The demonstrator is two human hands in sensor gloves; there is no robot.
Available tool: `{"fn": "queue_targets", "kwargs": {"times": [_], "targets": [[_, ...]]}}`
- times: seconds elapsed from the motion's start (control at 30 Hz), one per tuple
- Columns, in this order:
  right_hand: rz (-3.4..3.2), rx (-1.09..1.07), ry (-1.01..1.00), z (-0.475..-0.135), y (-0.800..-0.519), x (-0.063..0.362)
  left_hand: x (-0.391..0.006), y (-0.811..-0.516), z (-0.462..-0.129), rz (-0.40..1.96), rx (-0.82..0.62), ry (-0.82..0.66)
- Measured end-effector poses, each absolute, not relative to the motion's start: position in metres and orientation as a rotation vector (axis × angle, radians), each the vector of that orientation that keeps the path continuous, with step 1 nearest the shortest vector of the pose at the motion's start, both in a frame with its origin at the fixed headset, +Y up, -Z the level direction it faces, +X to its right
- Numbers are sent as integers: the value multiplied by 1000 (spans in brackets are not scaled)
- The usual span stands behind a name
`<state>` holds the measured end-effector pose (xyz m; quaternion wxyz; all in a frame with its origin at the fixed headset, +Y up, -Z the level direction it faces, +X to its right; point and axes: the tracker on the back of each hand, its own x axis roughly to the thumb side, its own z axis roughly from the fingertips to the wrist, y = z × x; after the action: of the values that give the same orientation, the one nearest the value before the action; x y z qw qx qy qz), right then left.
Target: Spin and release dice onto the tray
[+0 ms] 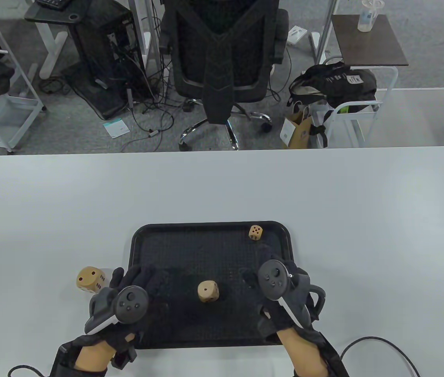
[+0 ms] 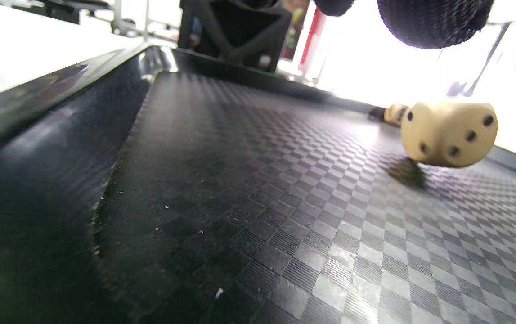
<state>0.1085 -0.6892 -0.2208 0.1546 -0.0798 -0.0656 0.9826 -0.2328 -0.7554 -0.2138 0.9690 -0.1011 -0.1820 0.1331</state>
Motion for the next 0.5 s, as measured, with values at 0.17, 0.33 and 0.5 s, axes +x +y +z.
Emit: {"fn": "queue_targets", "kwargs": {"times": [0.17, 0.33, 0.5], "targets": [[2761, -246, -174, -208, -695, 142, -232, -756, -214, 262, -205, -367], [2769, -278, -141, -197, -708, 167, -235, -754, -215, 270, -198, -360], [2741, -316, -82, -194, -725, 181, -237, -751, -214, 278, -185, -355]]}}
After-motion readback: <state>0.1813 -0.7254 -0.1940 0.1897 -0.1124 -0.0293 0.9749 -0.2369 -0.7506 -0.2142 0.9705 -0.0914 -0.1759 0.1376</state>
